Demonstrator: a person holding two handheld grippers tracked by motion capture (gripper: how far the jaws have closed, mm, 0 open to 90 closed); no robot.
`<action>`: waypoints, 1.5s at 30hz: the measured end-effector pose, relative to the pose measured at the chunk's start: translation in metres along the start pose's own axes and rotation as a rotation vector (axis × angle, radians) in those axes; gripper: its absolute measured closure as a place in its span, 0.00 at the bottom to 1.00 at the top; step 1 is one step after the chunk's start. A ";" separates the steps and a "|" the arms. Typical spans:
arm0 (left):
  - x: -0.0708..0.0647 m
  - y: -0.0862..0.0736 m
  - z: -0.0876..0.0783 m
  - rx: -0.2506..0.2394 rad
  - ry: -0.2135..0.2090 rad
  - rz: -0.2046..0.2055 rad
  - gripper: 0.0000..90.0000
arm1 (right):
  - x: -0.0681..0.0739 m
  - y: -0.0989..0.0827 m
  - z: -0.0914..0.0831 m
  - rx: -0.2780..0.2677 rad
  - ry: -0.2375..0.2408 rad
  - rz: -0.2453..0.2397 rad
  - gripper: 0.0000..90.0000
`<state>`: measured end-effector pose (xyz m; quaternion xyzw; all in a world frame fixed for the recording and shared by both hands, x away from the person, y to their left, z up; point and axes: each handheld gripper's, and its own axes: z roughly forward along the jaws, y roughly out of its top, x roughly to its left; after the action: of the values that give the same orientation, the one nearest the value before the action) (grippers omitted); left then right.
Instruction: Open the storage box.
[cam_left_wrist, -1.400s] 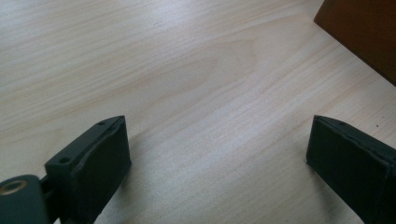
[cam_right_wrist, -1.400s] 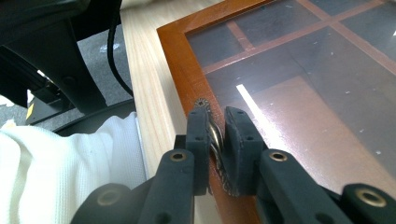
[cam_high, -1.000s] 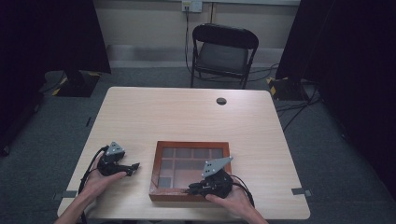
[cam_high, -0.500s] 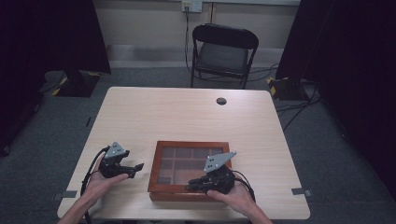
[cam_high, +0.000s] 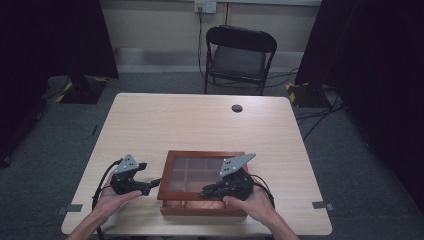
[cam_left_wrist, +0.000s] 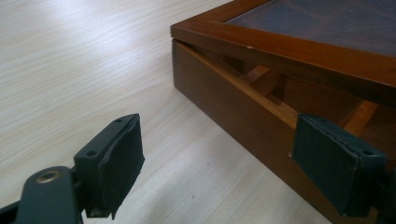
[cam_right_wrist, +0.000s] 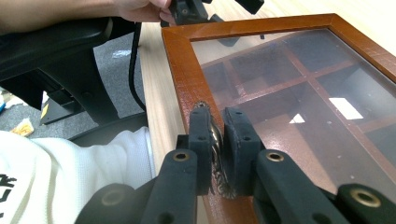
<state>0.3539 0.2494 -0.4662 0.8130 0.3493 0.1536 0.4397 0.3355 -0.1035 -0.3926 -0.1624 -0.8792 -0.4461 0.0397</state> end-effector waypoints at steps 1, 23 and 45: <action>-0.001 0.000 0.000 -0.005 -0.004 0.005 0.18 | 0.000 0.001 0.000 0.000 -0.003 -0.001 0.92; -0.019 0.006 0.002 -0.058 -0.035 0.077 0.20 | -0.003 -0.003 -0.005 -0.014 -0.004 0.051 0.72; -0.031 0.032 -0.002 -0.133 -0.075 0.073 0.23 | -0.014 -0.031 -0.061 -0.155 -0.178 0.141 0.27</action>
<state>0.3446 0.2172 -0.4370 0.7996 0.2915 0.1617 0.4995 0.3344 -0.1721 -0.3829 -0.2652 -0.8286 -0.4926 -0.0198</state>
